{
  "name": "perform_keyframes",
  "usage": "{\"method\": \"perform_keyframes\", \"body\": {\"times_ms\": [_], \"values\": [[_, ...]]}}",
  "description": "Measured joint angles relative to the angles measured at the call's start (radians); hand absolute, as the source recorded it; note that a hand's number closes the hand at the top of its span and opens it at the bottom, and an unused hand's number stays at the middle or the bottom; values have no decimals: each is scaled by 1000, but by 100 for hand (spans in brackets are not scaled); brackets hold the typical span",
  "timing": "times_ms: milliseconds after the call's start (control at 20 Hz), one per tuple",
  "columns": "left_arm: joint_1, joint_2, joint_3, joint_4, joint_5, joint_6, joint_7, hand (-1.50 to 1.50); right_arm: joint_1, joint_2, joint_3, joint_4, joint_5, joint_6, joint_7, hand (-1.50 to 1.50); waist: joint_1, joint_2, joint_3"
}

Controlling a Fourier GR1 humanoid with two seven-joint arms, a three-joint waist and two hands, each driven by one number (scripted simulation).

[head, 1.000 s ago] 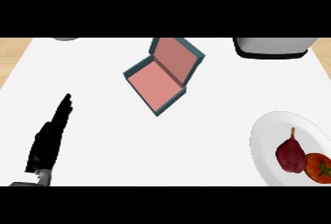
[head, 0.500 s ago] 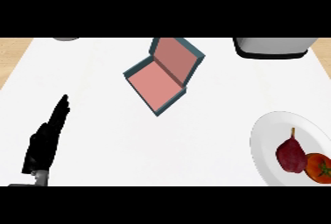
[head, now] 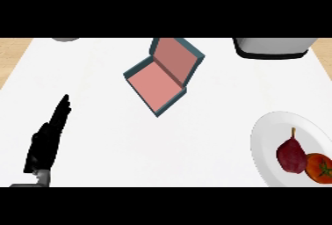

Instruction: Pick the tomato from the plate and place it in the cardboard box

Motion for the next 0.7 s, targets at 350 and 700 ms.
{"method": "perform_keyframes", "body": {"times_ms": [350,700], "values": [[21,-30,22,-26,-37,-28,3,0,-36,52,-25,79,56,-13,-67,-150,1,0,0],[-10,-72,43,-16,-72,-45,20,0,-62,91,-54,113,88,-11,-106,-150,1,0,0]]}}
